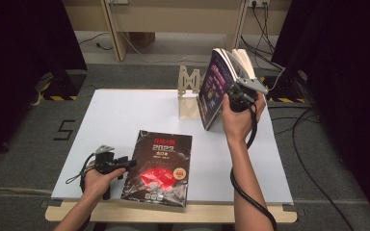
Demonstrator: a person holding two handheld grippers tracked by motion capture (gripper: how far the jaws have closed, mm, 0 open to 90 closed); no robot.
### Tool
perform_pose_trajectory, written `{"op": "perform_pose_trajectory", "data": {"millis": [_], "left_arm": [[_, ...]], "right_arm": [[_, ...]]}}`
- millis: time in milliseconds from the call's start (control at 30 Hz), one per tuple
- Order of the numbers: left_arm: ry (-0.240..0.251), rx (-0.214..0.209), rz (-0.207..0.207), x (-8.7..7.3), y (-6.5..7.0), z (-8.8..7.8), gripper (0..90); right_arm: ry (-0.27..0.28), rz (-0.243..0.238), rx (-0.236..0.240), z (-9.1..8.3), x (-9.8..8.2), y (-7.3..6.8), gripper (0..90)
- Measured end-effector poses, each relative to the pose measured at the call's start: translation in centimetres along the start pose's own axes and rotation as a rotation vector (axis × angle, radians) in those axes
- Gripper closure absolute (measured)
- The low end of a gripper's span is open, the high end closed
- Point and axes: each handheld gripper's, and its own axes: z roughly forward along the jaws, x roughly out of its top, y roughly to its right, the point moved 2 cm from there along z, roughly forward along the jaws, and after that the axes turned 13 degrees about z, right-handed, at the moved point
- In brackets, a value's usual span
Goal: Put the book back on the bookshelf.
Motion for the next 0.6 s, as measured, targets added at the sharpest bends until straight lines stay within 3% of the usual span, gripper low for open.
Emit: {"op": "perform_pose_trajectory", "data": {"millis": [600], "left_arm": [[-0.017,0.02,-0.02,0.3,-0.3,1.1,50.0]], "right_arm": [[-0.101,0.024,0.012,-0.4,-3.7,1.0,64.9]]}}
